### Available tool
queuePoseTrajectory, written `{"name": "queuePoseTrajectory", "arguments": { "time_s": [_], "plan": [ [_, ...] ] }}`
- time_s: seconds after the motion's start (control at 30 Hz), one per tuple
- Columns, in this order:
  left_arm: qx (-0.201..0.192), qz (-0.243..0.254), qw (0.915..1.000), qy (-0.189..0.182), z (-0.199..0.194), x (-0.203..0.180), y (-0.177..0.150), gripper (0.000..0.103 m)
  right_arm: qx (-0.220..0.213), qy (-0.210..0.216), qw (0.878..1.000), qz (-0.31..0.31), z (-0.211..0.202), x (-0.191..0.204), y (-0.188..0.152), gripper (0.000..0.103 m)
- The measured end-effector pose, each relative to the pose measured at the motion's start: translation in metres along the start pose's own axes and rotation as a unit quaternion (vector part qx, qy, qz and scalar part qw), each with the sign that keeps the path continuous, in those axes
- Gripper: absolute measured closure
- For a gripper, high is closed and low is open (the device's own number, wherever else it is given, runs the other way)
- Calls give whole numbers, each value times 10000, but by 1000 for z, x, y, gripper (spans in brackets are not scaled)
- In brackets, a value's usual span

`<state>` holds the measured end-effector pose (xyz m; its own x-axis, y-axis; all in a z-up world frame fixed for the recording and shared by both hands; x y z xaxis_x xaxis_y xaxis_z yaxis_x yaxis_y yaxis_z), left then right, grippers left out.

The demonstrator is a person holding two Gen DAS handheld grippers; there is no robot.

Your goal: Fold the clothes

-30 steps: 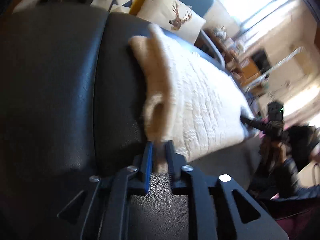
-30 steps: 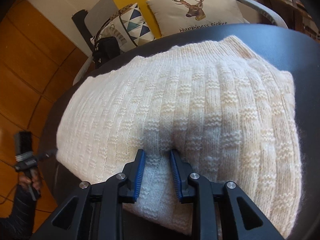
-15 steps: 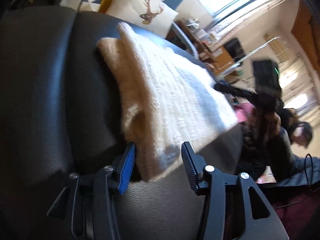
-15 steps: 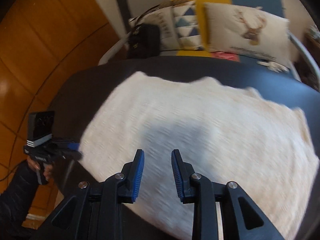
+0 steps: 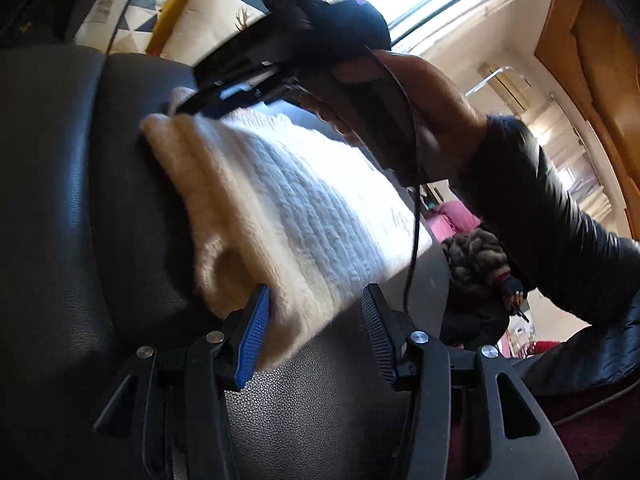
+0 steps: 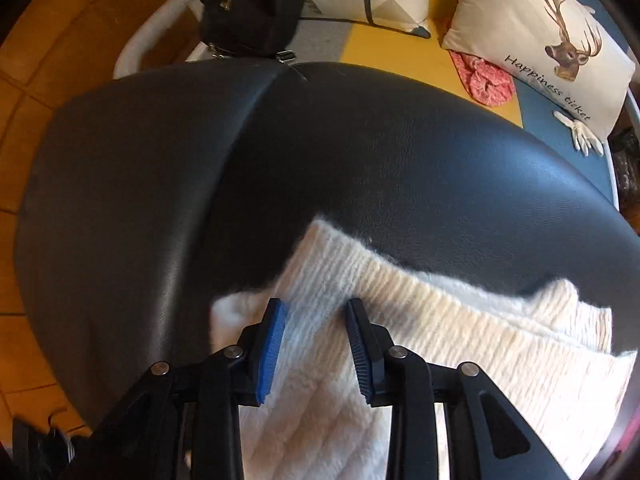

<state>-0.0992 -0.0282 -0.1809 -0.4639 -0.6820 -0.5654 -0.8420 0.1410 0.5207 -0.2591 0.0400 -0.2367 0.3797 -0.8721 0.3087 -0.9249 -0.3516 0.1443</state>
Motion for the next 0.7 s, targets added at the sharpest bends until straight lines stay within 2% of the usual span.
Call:
{"name": "queuePoseTrajectory", "arguments": {
  "time_s": [0.07,0.13,0.17,0.23,0.37,0.43,0.57,0.67,0.7],
  "plan": [
    [-17,36,9999,-112,-3,-1,-2,53,-85,-119,9997,-212,0,4,-1,76],
    [-73,39,9997,-241,-6,-2,-1,53,-263,-70,9991,-312,-3,3,-5,84],
    [-101,33,9995,-297,-19,5,-7,53,-352,-45,9987,-361,-5,3,-7,89],
    [-112,47,9995,-279,-22,5,-7,53,-530,5,9975,-460,-8,2,-11,95],
    [-9,131,9998,-166,-9,7,-2,53,-831,327,9948,-492,-17,-4,-20,97],
    [113,164,9997,-102,-13,16,1,48,-877,462,9938,-501,-20,-6,-22,97],
    [320,182,9993,-69,-10,28,7,48,-1050,769,9902,-504,-30,-6,-23,97],
    [417,246,9984,-293,-9,22,12,48,-1174,997,9868,-506,-37,-4,-24,97],
    [606,372,9967,-386,-5,19,8,48,-1194,1063,9858,-510,-39,-3,-24,97]
  ]
}}
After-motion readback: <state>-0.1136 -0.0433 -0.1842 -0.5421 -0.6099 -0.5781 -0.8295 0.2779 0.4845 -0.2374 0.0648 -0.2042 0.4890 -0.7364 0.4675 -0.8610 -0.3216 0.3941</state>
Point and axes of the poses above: each gripper's, at about its wrist camera, not at the fingertips, and z roughly the way its jaws point, x to its left, y to its top, the point moved 5 cm from there along z, roughly the way its jaws point, and after that the axes turned 11 degrees about y, right-handed, at the moved point
